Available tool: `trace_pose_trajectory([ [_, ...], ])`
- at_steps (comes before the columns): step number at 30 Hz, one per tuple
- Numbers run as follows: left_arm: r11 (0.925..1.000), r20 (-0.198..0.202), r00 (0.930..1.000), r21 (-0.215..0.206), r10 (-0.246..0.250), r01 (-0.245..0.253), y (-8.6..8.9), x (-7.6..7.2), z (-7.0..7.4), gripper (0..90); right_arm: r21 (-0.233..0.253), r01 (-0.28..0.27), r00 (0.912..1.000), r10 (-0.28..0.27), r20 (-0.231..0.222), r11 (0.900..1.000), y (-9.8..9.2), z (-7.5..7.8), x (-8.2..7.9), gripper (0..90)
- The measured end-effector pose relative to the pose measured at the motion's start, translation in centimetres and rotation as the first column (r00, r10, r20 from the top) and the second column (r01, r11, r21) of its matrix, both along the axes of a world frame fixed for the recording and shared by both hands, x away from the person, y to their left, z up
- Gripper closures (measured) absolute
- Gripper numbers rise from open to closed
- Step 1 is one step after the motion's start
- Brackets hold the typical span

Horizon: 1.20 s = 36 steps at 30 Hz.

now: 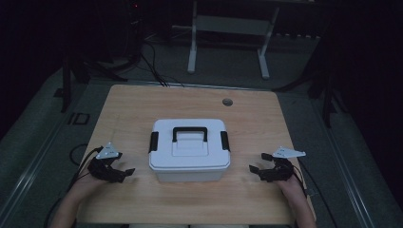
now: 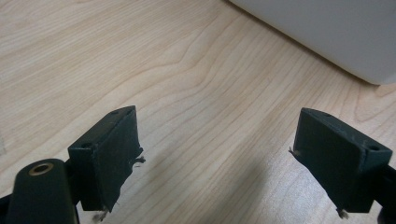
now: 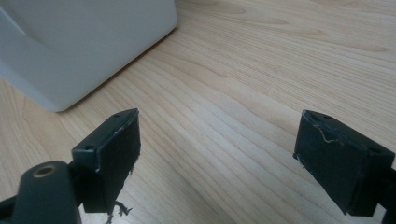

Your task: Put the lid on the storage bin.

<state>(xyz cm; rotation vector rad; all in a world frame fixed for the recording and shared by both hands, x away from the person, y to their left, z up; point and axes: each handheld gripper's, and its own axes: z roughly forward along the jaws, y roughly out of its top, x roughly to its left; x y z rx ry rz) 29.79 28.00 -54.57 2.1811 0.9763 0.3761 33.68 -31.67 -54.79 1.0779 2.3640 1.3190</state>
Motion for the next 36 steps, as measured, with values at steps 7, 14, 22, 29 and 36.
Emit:
trace_pose_trajectory([
  [7,0.9965,0.058,0.9953,-0.033,0.078,-0.076,0.0,-0.4,-0.4,14.3,-0.002,0.038,0.9992,-0.038,0.016,0.999,-0.1,-0.1,-0.2,14.2],
  [14,0.9844,0.105,0.9795,-0.058,0.172,-0.166,0.3,-0.8,-0.7,14.3,-0.003,0.059,0.9981,-0.059,0.019,0.998,-0.3,-0.2,-0.2,14.2],
  [22,0.97,0.146,0.959,-0.054,0.243,-0.237,0.0,-1.2,-1.1,14.3,-0.001,0.067,0.9977,-0.067,0.013,0.998,-0.3,-0.3,-0.2,14.2],
  [29,0.9618,0.159,0.9486,-0.057,0.274,-0.268,0.2,-1.4,-1.4,14.3,-0.003,0.068,0.9977,-0.068,0.009,0.998,-0.3,-0.5,-0.2,14.2],
  [36,0.966,0.157,0.9531,-0.045,0.259,-0.255,0.0,-1.4,-1.5,14.3,-0.002,0.069,0.9976,-0.069,0.005,0.998,-0.4,-0.6,-0.1,14.2],
])
